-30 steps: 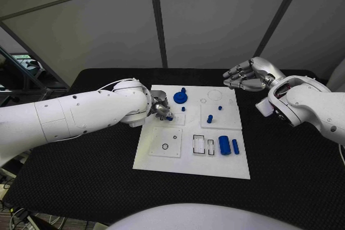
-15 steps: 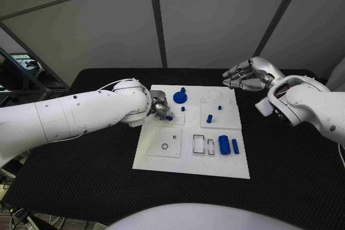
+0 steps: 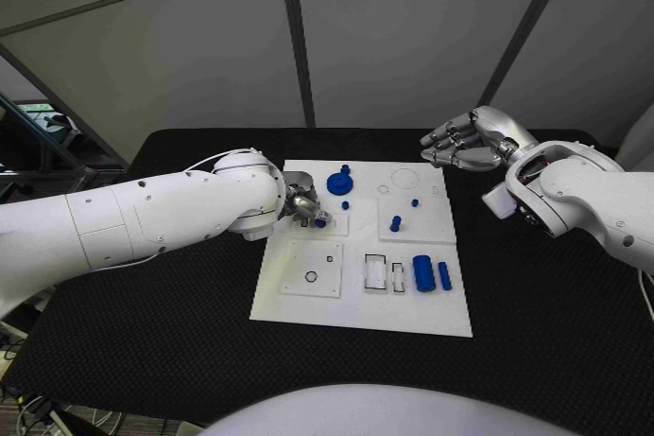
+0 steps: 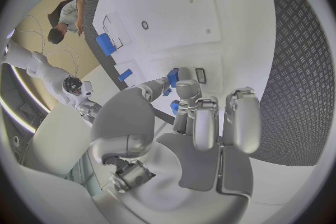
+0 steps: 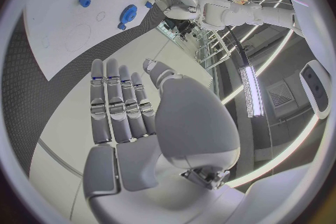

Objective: Assemble the parts on the task board

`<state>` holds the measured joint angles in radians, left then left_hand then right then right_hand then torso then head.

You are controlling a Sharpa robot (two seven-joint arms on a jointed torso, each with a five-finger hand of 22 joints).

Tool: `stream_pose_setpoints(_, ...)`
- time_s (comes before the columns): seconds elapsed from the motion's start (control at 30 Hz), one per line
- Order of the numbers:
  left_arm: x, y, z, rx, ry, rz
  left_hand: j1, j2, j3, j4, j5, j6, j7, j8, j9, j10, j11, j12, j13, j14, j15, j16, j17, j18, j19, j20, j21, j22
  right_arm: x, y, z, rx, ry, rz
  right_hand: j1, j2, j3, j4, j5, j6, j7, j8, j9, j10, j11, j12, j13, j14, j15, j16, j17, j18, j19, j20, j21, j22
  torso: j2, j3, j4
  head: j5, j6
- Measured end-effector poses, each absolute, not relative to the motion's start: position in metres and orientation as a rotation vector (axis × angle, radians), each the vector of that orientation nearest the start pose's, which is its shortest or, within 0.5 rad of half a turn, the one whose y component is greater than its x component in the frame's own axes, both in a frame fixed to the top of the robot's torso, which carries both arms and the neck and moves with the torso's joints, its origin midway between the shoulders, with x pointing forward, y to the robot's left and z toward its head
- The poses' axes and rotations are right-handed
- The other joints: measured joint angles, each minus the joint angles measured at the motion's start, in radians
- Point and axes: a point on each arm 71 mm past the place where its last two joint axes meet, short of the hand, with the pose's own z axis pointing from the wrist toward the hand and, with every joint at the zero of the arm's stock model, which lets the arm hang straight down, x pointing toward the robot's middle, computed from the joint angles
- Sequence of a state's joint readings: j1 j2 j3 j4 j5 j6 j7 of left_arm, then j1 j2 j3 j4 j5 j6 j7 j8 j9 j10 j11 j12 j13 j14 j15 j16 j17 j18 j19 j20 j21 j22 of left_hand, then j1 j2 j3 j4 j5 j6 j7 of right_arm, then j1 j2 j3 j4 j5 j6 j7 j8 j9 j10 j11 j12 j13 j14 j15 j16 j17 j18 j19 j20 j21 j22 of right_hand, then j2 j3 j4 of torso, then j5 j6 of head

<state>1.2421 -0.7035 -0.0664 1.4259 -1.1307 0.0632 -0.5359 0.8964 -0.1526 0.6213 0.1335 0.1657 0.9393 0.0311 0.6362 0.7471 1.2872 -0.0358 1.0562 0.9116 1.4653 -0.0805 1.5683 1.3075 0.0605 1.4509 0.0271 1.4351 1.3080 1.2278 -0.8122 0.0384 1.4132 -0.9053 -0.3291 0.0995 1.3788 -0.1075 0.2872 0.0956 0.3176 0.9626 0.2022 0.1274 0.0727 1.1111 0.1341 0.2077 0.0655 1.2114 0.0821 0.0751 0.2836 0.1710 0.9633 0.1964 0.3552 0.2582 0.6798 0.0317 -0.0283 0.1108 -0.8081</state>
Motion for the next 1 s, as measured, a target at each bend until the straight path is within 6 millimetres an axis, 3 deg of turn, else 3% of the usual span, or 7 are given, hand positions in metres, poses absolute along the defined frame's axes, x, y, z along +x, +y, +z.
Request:
stream_pose_setpoints(0.33,0.5016,0.1804,-0.2183,-0.154,2.235,-0.373,-0.023,0.019,-0.106,0.035,0.0,0.01,-0.005,0.0,0.0,0.006,-0.001,0.012,0.004,0.0,0.0,0.0,0.0,0.0,0.007,0.0,0.004,0.0,0.52,-0.2183,-0.1462,0.317,1.581,1.004,-0.004,-0.004,-0.003,0.003,0.0,0.0,0.0,0.0,0.0,-0.004,0.004,0.0,-0.001,-0.004,0.004,-0.002,-0.001,0.0,0.0,0.0,-0.004,-0.003,0.0,-0.0001,0.0004,-0.002,0.001)
stream_pose_setpoints(0.7,0.5025,0.1816,-0.2186,-0.16,2.231,-0.37,-0.022,0.019,-0.198,0.064,0.0,0.017,-0.005,0.0,0.002,0.009,-0.005,0.016,0.009,0.002,-0.002,0.0,0.0,0.0,0.011,-0.004,0.01,0.0,0.5204,-0.2188,-0.1464,0.318,1.582,1.002,-0.004,-0.004,-0.003,0.003,0.0,0.0,0.0,0.0,0.0,-0.004,0.004,0.0,-0.001,-0.004,0.004,-0.004,-0.002,0.0,0.0,0.0,-0.004,-0.005,0.0,-0.0006,0.0012,-0.003,0.0)
stream_pose_setpoints(1.0,0.5013,0.1795,-0.2179,-0.161,2.224,-0.378,-0.017,0.024,-0.22,0.075,0.0,0.017,-0.005,0.0,0.003,0.009,-0.005,0.02,0.011,0.003,-0.003,0.0,0.0,0.0,0.011,-0.004,0.01,0.0,0.5208,-0.2193,-0.1466,0.319,1.583,1.0,-0.004,-0.004,-0.003,0.003,0.0,0.0,0.0,-0.004,0.0,-0.004,0.004,0.0,-0.001,-0.004,0.004,-0.004,-0.002,0.0,0.0,0.0,-0.008,-0.005,-0.001,-0.001,0.0015,-0.003,0.0)
